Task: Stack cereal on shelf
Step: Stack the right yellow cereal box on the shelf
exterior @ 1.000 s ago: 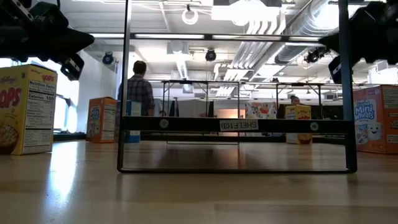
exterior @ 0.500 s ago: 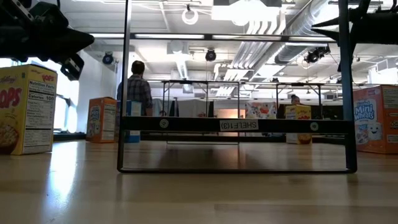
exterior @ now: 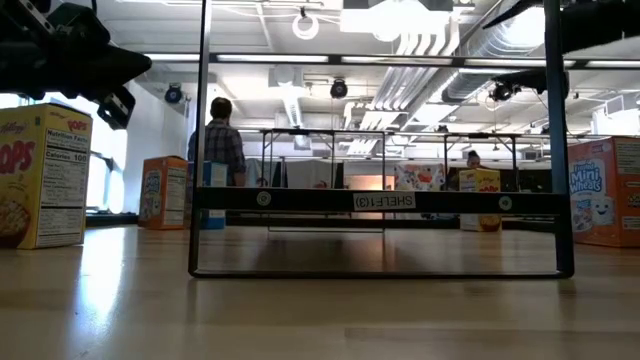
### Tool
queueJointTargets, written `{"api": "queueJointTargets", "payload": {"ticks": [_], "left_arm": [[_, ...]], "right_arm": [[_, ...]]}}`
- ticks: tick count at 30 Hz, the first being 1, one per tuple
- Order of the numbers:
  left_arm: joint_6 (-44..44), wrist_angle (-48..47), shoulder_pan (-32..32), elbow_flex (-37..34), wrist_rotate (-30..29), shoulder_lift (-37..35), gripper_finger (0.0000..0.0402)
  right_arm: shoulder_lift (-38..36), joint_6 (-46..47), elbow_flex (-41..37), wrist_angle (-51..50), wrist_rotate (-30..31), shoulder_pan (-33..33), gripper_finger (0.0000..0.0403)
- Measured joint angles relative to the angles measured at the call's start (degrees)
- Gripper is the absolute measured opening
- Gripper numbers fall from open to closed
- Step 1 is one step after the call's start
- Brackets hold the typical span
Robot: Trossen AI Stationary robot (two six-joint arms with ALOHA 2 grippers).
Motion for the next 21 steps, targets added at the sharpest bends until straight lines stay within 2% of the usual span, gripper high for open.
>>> {"api": "queueJointTargets", "payload": {"ticks": [5,7,12,17,21], "left_arm": [[-0.02,0.0,0.0,0.0,0.0,0.0,0.0],[0.0,0.0,0.0,-0.01,0.0,0.0,0.0],[-0.02,0.02,0.0,0.0,0.0,-0.02,0.0],[-0.02,0.02,0.0,0.0,0.0,-0.01,0.0],[0.0,0.02,0.0,0.0,0.0,0.0,0.0]], "right_arm": [[12.41,-1.04,13.33,-17.96,1.18,-10.08,0.0381],[17.83,-2.06,17.82,-24.16,-1.18,-15.16,0.0379],[30.12,-7.03,26.71,-31.64,-7.64,-26.85,0.0378],[40.15,-4.61,34.0,-39.53,-7.93,-35.17,0.0378],[46.77,4.25,37.68,-42.48,-9.59,-39.46,0.0378]]}}
